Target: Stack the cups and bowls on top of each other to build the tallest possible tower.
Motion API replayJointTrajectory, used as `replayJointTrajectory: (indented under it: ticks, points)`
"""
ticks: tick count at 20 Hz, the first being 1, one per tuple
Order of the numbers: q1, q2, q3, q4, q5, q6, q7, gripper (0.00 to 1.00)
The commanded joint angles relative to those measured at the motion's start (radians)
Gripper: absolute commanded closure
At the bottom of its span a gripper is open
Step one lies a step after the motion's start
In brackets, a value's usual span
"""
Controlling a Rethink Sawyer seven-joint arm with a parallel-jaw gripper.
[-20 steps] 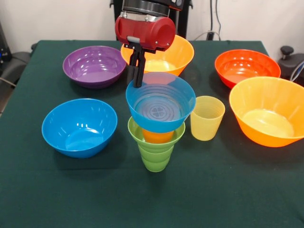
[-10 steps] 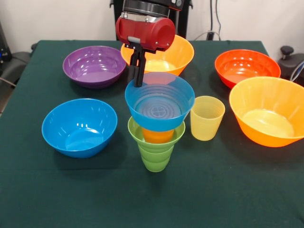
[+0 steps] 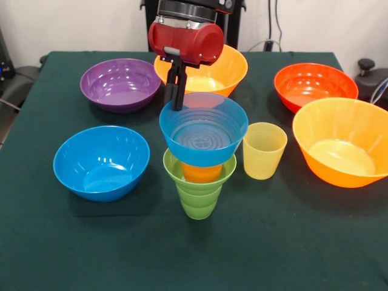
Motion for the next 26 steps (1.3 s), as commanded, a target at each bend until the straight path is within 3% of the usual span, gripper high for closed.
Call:
replayJointTrajectory:
  ticks: [1,11,12,26]
  points:
    - [0.017,0.018,0.058,0.042,0.007,0.050,0.154,1.00]
    - [0.030,0.019,0.024,0.044,0.003,0.049,0.148,1.00]
    - [0.026,0.018,0.028,0.047,0.001,0.048,0.149,0.00]
    - [0.002,0.006,0.049,0.061,-0.012,0.040,0.145,0.00]
